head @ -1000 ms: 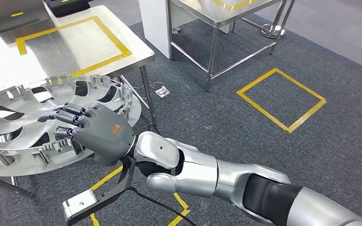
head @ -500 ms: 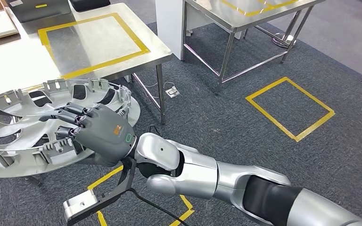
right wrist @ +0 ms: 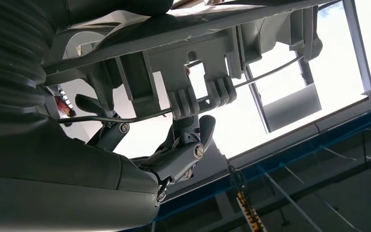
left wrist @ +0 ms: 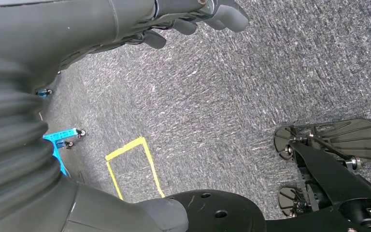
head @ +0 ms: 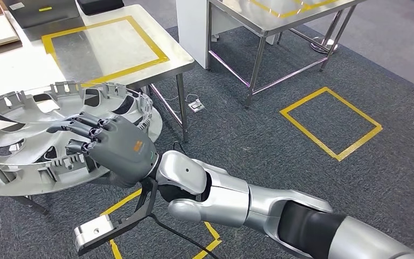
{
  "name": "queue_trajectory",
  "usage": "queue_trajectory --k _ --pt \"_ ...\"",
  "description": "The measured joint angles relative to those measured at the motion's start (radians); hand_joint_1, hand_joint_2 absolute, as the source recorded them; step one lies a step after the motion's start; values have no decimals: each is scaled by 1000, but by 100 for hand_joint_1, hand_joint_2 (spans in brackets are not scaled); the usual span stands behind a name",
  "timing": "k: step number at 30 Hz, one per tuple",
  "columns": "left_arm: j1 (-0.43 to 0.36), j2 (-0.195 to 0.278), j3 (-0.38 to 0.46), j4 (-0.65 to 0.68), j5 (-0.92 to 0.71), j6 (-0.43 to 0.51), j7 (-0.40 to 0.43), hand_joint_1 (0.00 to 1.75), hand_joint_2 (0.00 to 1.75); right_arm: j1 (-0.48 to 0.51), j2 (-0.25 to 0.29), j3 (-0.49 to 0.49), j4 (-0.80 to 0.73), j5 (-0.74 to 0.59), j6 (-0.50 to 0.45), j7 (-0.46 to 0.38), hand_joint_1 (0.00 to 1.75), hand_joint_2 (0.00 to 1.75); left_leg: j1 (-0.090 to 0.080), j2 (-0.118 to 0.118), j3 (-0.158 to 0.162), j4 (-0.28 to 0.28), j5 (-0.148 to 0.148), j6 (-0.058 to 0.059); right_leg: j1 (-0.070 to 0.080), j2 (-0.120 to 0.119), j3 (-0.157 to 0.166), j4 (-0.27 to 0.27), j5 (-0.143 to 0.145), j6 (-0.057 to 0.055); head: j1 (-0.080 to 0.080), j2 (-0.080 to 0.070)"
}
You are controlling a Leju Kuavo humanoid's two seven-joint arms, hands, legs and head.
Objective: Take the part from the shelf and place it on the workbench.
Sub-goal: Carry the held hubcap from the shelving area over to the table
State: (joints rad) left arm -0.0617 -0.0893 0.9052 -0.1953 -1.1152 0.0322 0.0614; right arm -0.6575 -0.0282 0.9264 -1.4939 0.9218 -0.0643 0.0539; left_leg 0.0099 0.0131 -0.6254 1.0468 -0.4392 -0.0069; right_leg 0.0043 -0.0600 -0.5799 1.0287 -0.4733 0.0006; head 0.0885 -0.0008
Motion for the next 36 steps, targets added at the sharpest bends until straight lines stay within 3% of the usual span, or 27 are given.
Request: queue_trajectory --k 6,10,12,14,15,16,17,19,21,24,26,27,29,31,32,33,35,36 --pt "0 0 0 0 -1 6 0 0 175 5 0 -4 0 2 -5 0 175 175 -4 0 -4 3 -1 2 -5 -1 -2 0 3 5 0 0" --pt "0 0 1 0 -1 7 0 0 175 6 1 -6 -1 3 -7 0 175 175 1 -3 -1 -11 4 14 -7 6 -5 7 -5 15 0 0" --pt "-1 -1 1 0 -1 7 0 0 175 7 2 -8 -1 3 -9 0 175 175 9 -5 3 -21 11 21 -10 34 -35 76 -50 23 0 0" --pt "-3 -1 1 0 -1 7 0 0 175 11 1 -9 -1 3 -10 0 175 175 9 -10 2 -22 12 23 -14 52 -96 206 -116 28 0 0" --pt "-4 -1 1 0 -1 7 0 0 175 14 0 -9 -1 3 -10 0 175 175 10 -12 2 -22 11 22 -16 54 -121 260 -134 30 0 0" --pt "-4 -2 1 0 -1 7 0 0 175 16 -1 -9 -1 3 -10 0 175 175 11 -16 1 -20 11 20 -18 54 -132 280 -133 33 0 0" --pt "-4 -2 1 0 -1 7 0 0 175 18 -2 -9 -1 3 -10 0 175 175 14 -19 1 -18 10 15 -21 54 -123 260 -112 34 0 0" --pt "-4 -2 1 0 -1 7 0 0 175 18 -3 -9 -1 3 -10 0 175 175 21 -26 1 -10 5 2 -29 55 -58 129 -47 39 1 0" --pt "-5 -2 2 -1 0 7 0 0 175 18 -3 -10 -1 3 -10 0 175 175 21 -32 0 -3 0 -16 -30 60 -11 31 -16 35 1 0" --pt "-4 -2 5 -1 0 7 0 0 175 16 -3 -11 -2 2 -10 1 175 175 22 -35 2 -10 0 -40 -24 64 -8 20 -17 6 0 0" --pt "-4 -2 7 -1 0 7 0 0 175 13 -2 -12 -2 0 -10 0 175 175 25 -29 -7 10 -13 -49 -25 61 -3 17 -16 -11 -2 0" --pt "-4 -2 8 -1 0 7 0 0 175 13 -2 -12 -3 0 -10 0 175 175 25 -25 -27 49 -33 -50 -25 60 0 15 -17 -18 -4 0" --pt "-4 -2 9 -1 0 7 0 0 175 12 -2 -12 -3 -1 -10 0 175 175 23 -21 -92 178 -88 -51 -22 57 6 15 -23 -29 -7 0" --pt "-2 -3 11 -1 0 7 1 0 175 13 -2 -12 -3 -1 -10 0 175 175 20 -21 -145 270 -106 -48 -16 57 14 15 -32 -34 -7 0" --pt "-1 -3 12 -1 0 7 1 0 175 13 -2 -12 -3 -1 -10 0 175 175 19 -20 -146 262 -87 -44 -14 57 20 15 -37 -35 -7 0" --pt "0 -2 14 -1 -1 7 1 0 175 13 -2 -12 -3 -2 -10 0 175 175 16 -20 -126 215 -50 -38 -12 57 29 15 -43 -34 -7 0" --pt "0 -2 15 -1 -2 7 1 0 175 13 -2 -12 -4 -2 -10 0 175 175 8 -16 -64 85 11 -25 -10 57 45 15 -59 -28 -8 0" --pt "-1 -1 15 -1 -3 7 1 0 175 12 -2 -12 -4 -2 -11 0 175 175 3 -14 -39 38 22 -19 -9 57 49 15 -64 -22 -10 0"
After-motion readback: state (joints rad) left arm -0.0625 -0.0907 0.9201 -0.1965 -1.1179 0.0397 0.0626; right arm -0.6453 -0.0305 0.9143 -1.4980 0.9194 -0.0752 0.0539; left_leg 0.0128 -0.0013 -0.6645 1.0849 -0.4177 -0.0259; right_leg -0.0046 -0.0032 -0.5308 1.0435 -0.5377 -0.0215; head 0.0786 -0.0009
